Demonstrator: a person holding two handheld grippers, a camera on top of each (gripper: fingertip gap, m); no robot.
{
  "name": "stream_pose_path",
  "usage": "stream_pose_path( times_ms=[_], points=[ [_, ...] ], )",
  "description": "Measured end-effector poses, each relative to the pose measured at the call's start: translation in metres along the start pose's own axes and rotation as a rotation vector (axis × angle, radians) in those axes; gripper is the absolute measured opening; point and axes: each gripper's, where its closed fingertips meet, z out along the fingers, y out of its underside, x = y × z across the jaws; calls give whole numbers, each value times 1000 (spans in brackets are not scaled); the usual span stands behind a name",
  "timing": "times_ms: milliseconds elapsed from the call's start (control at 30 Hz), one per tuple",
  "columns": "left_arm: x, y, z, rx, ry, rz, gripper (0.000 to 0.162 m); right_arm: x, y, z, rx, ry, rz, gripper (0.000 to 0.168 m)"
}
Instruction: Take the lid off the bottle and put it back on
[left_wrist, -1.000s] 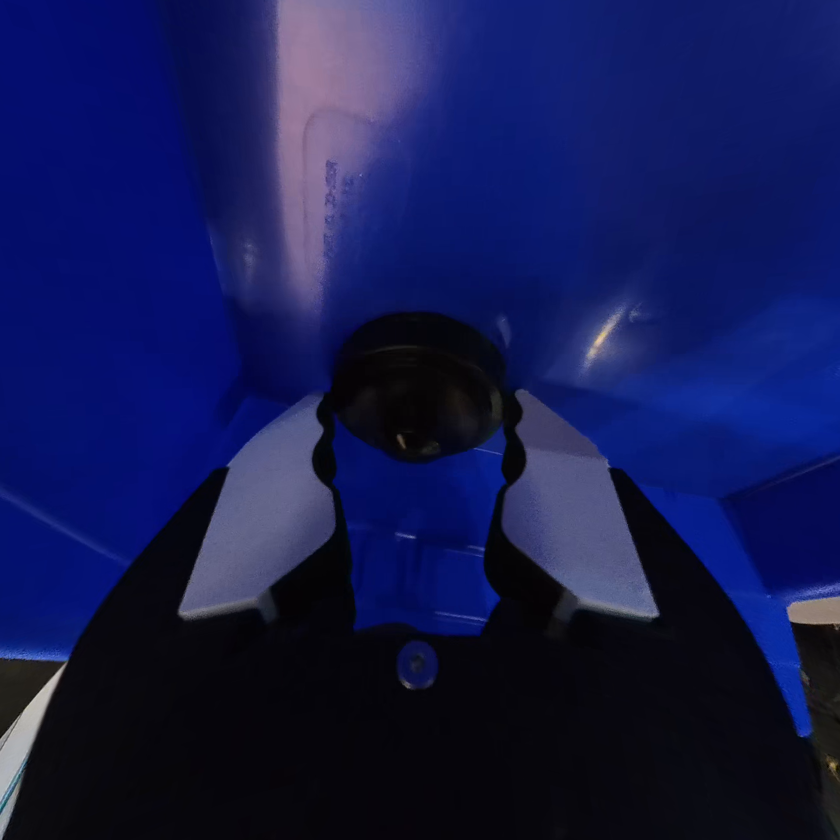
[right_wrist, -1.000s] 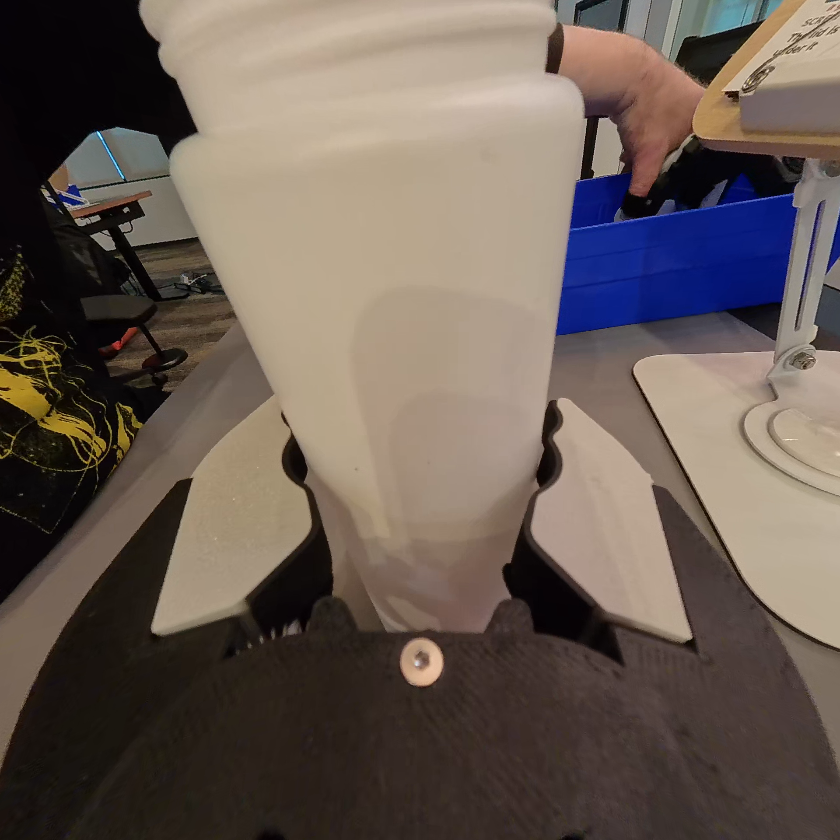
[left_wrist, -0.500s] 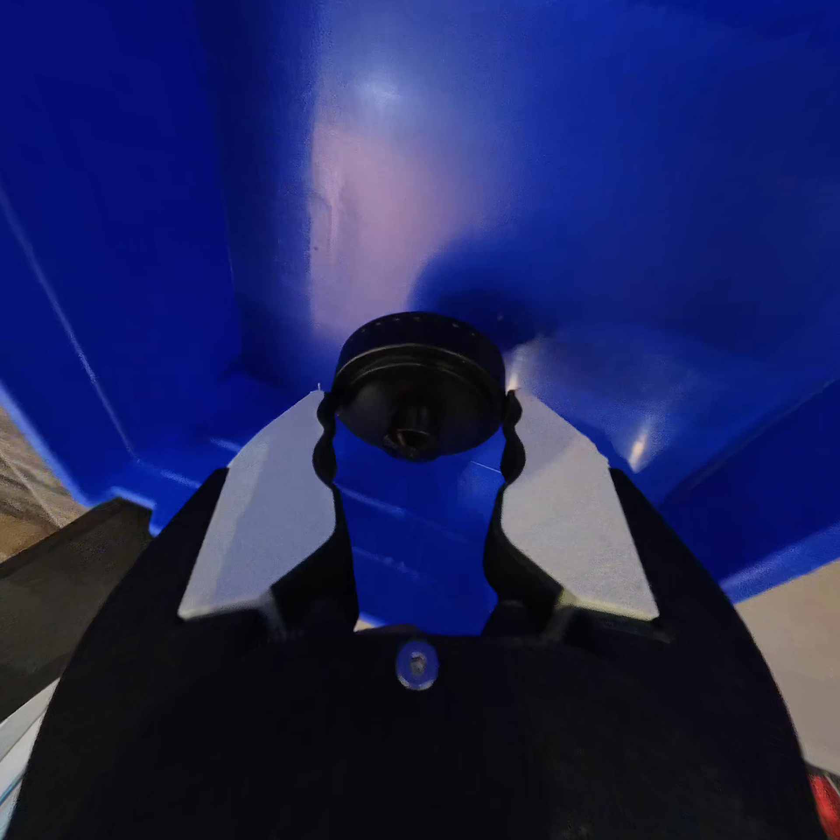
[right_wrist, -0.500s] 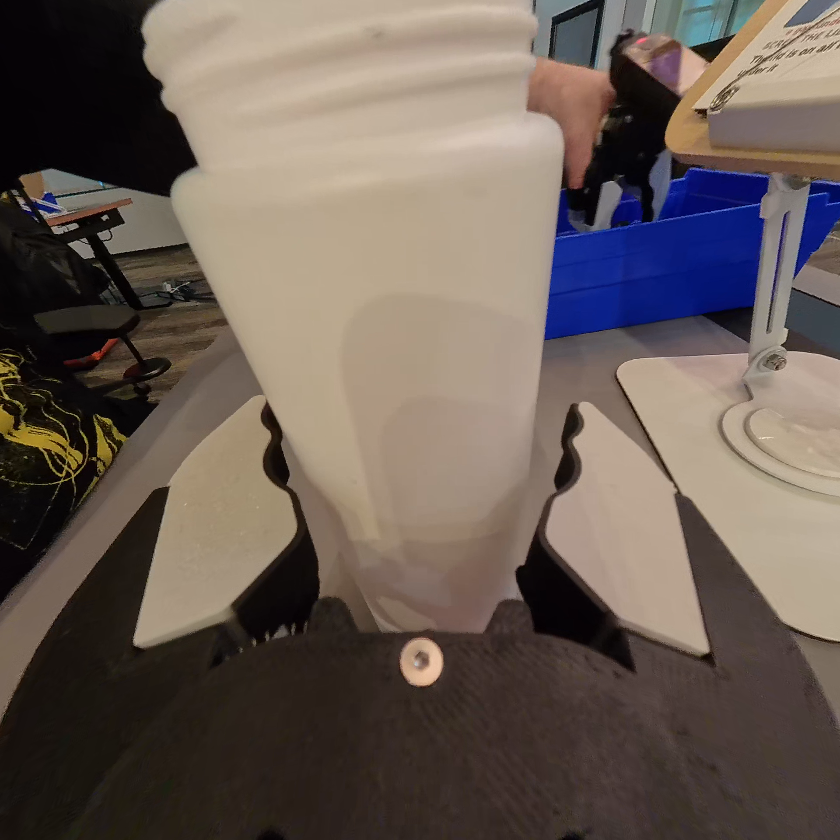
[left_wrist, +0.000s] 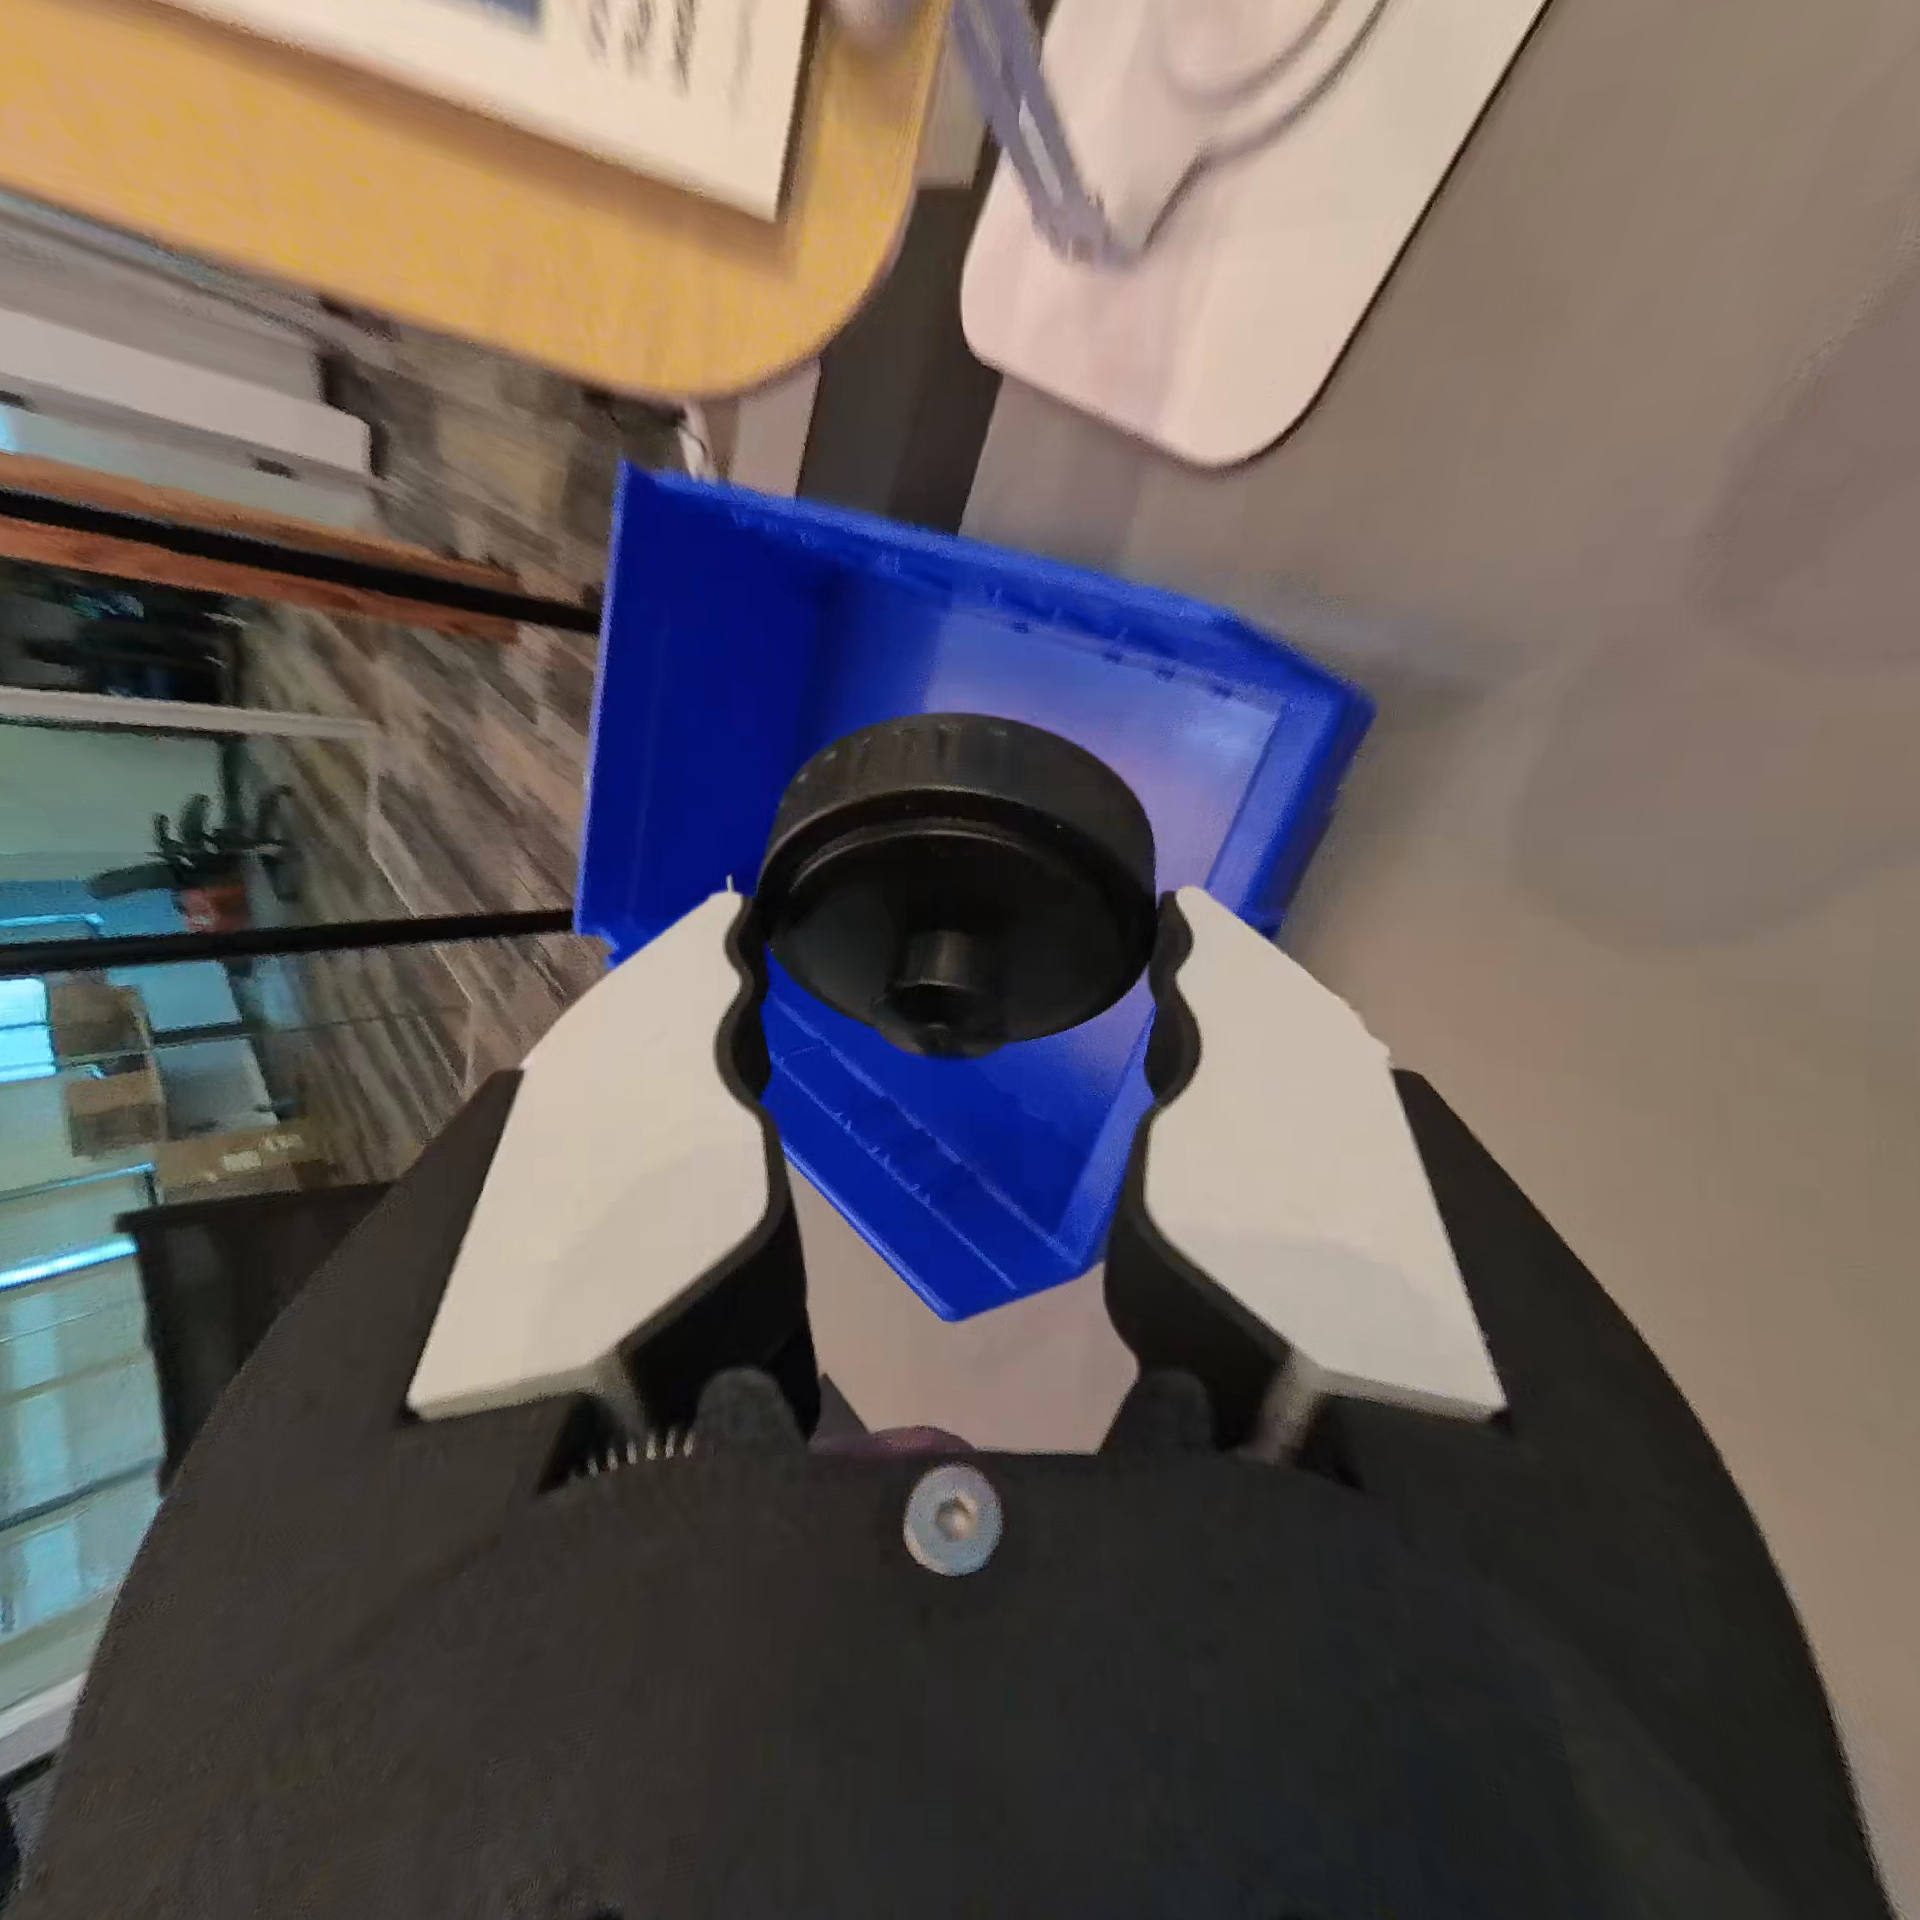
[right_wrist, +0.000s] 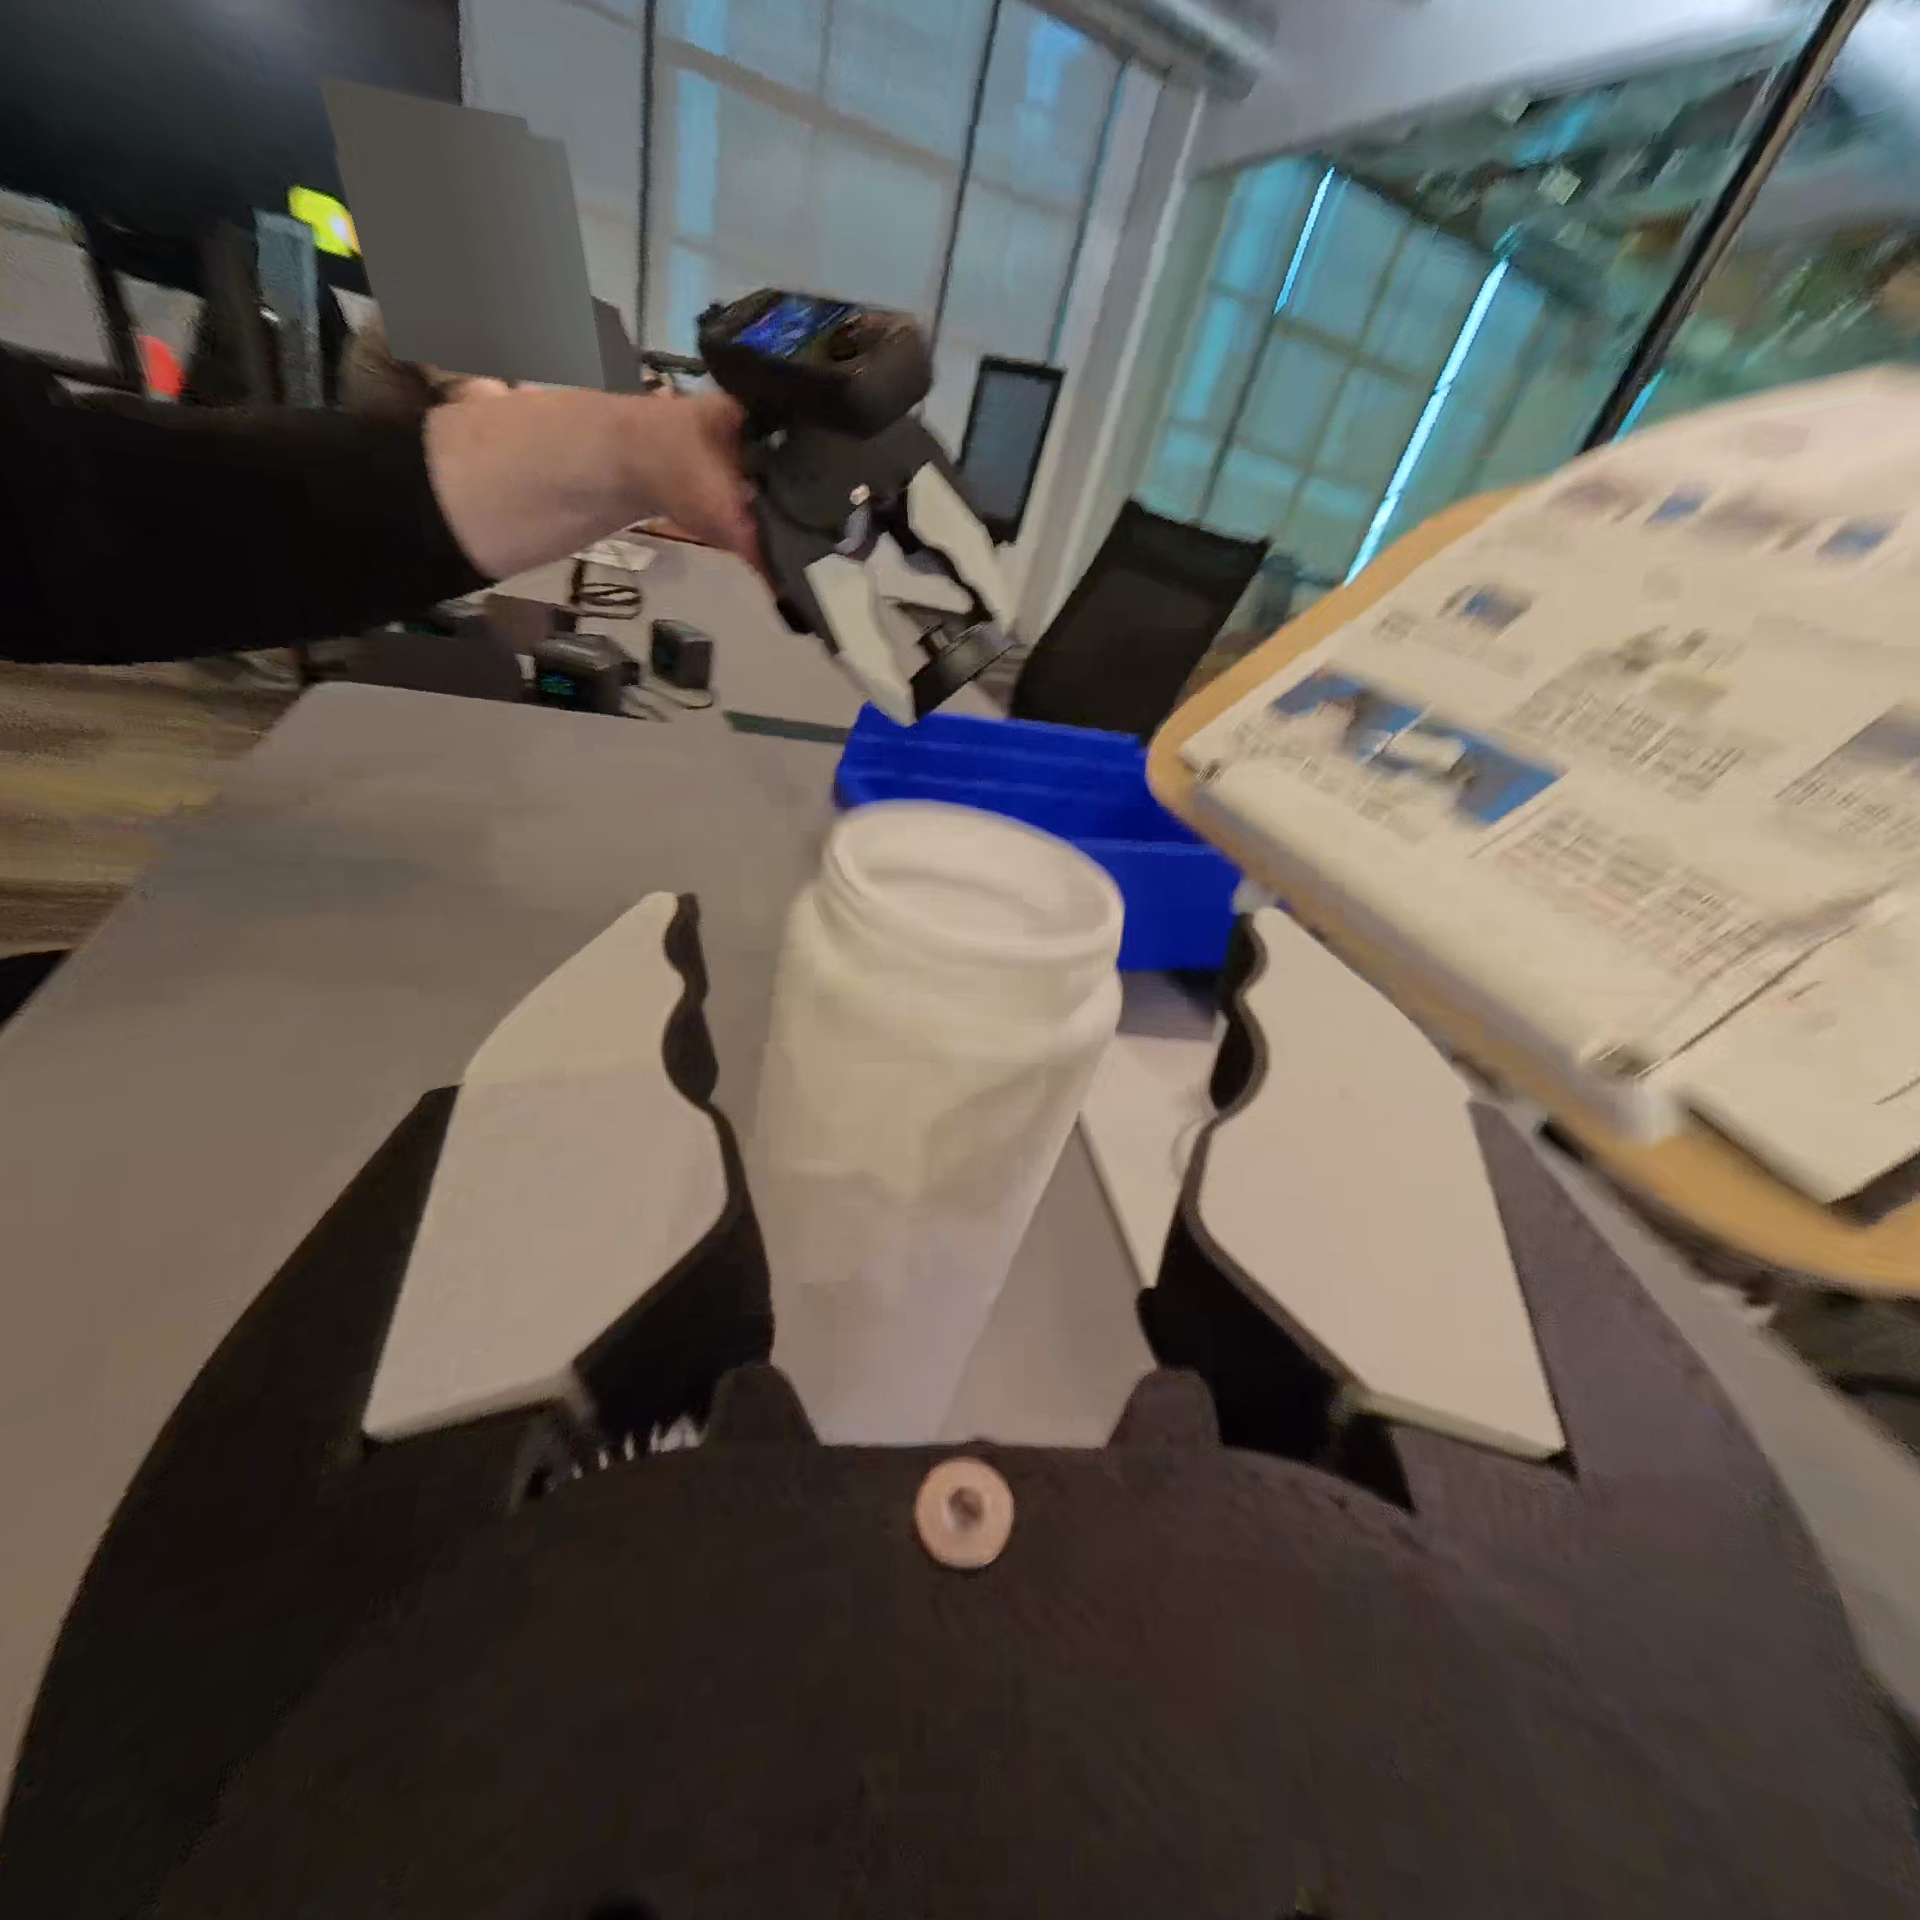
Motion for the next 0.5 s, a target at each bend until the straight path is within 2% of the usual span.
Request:
stream_pose_path(
  times_ms=[133,233,367,500],
  points=[
    [21,-38,-45,96,-126,47,71,-36,-60,1,89,14,-111,71],
    [42,-75,-73,182,-188,78,71,-58,-73,25,77,35,-60,53],
    [69,-127,-103,308,-244,116,71,-70,-60,64,2,-10,137,59],
    [97,-163,-118,374,-256,160,71,-68,-46,83,-52,-17,255,66]
  ],
)
